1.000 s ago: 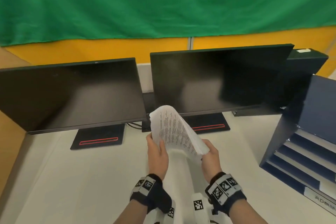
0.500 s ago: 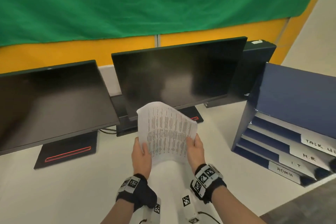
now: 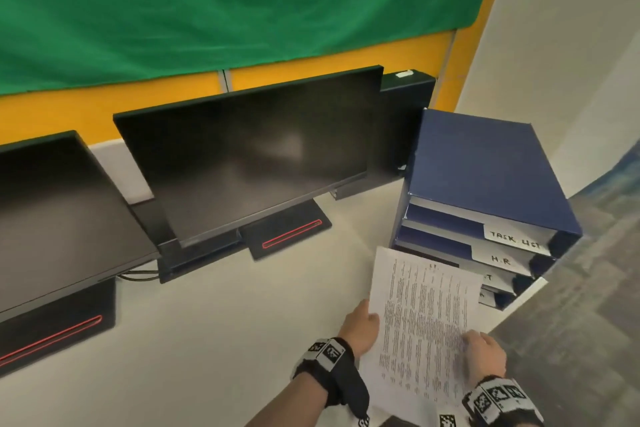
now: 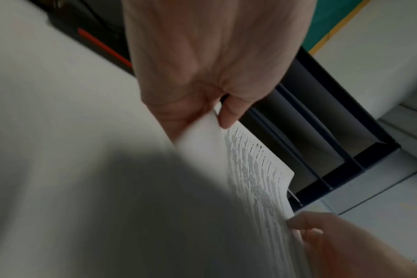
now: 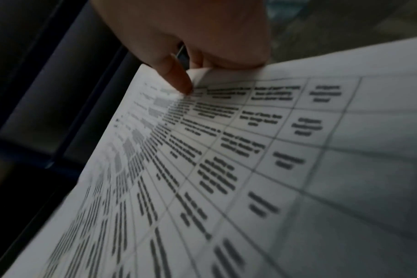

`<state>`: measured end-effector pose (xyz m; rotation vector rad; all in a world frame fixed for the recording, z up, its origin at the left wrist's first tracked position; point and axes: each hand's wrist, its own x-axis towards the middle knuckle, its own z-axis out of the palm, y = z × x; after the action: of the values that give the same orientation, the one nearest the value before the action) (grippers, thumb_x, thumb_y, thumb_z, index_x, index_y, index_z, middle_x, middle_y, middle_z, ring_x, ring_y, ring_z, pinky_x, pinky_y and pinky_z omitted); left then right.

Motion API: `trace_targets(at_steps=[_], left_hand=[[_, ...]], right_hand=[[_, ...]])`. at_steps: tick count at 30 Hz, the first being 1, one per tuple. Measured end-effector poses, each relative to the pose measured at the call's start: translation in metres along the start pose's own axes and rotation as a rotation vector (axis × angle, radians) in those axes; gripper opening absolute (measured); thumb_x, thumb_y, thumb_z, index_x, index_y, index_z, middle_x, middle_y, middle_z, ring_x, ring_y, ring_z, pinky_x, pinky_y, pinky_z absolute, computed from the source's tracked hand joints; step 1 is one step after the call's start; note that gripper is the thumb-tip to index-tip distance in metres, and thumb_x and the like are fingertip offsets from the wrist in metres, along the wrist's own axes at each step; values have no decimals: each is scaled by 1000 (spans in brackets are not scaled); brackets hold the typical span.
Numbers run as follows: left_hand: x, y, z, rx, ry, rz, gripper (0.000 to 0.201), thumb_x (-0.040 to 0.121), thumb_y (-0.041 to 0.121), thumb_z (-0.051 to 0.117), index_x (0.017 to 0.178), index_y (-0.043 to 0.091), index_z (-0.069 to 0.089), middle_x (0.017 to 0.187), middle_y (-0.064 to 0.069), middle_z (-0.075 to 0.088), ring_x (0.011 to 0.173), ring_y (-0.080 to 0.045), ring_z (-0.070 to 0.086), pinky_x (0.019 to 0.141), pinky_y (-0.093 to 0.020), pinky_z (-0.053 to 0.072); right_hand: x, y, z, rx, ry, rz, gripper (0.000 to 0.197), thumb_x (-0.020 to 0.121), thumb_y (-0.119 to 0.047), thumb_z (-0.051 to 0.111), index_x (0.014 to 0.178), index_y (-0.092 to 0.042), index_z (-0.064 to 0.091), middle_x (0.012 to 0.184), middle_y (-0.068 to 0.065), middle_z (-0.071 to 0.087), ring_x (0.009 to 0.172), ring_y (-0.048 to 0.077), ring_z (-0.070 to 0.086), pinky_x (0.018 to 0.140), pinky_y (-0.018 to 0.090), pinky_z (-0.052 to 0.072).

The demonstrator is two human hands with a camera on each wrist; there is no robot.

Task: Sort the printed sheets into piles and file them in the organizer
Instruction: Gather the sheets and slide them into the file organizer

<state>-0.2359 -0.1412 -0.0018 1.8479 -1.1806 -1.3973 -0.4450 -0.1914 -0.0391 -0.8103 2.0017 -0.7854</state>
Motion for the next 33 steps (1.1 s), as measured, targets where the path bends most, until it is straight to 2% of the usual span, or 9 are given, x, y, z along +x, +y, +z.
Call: trace_targets(at_steps=[4, 9, 12, 14, 19, 24, 29, 31, 33], left_hand=[[0, 1, 22, -108, -144, -35, 46, 88, 25, 40, 133, 15, 43, 132, -4, 55, 114, -20, 55, 100, -38, 45], [-4, 6, 35, -364, -373, -83, 44, 93, 19, 43, 137, 22, 35, 133, -8, 50, 70, -20, 69, 54, -30, 58], [6, 16, 35, -385, -265, -73, 43, 96, 12, 32, 138, 22, 34, 139, -13, 47, 54, -15, 66, 54, -27, 57], [15, 25, 31, -410, -146, -84, 42, 96, 8, 27, 135, 19, 39, 133, -13, 53, 53, -14, 64, 57, -25, 57], [32, 46, 31, -488, -31, -91, 35, 96, 3, 24, 120, 17, 46, 116, -12, 62, 56, -17, 66, 57, -25, 58], [37, 57, 37, -522, -37, -97, 34, 96, 8, 28, 123, 14, 47, 100, -13, 67, 61, -21, 69, 59, -28, 58], [36, 48, 10, -532, 41, -93, 25, 95, 37, 48, 111, 18, 45, 98, -12, 59, 57, -22, 67, 61, -32, 59], [33, 38, -7, -510, 80, -87, 25, 94, 37, 49, 109, 17, 47, 96, -10, 58, 56, -22, 66, 58, -31, 58], [26, 24, -22, -477, 89, -91, 24, 94, 32, 49, 108, 13, 51, 90, -8, 59, 54, -21, 64, 54, -29, 56]], right_hand=[[33, -22, -27, -53, -14, 30, 27, 88, -13, 51, 104, 7, 60, 110, 23, 58, 95, 34, 50, 92, 41, 39], [55, -52, -45, -74, -33, 5, 36, 92, -12, 50, 117, 12, 57, 122, 29, 57, 114, 42, 53, 96, 42, 42], [53, -64, -47, 93, -165, 55, 33, 88, -21, 59, 116, -3, 60, 122, 23, 58, 110, 39, 55, 101, 47, 41], [47, -58, -51, 294, -334, 132, 35, 84, -35, 63, 108, -10, 63, 107, 20, 65, 93, 36, 63, 90, 52, 49], [-10, -24, -54, 567, -580, 201, 31, 91, -44, 48, 103, -19, 60, 76, 9, 67, 62, 24, 60, 63, 31, 51], [-26, -35, -25, 539, -605, 172, 7, 91, -12, 55, 92, -6, 57, 54, 5, 59, 38, 11, 51, 36, 19, 44], [9, -78, 7, 642, -446, 175, 17, 96, -11, 50, 107, -2, 59, 96, 12, 68, 72, 10, 68, 67, 19, 59], [7, -104, 12, 686, -373, 159, 30, 98, -26, 46, 122, -10, 56, 128, 5, 59, 109, 15, 62, 98, 26, 46], [11, -115, 22, 786, -487, 152, 30, 102, -15, 33, 126, -11, 50, 142, 4, 45, 132, 22, 42, 111, 35, 33]])
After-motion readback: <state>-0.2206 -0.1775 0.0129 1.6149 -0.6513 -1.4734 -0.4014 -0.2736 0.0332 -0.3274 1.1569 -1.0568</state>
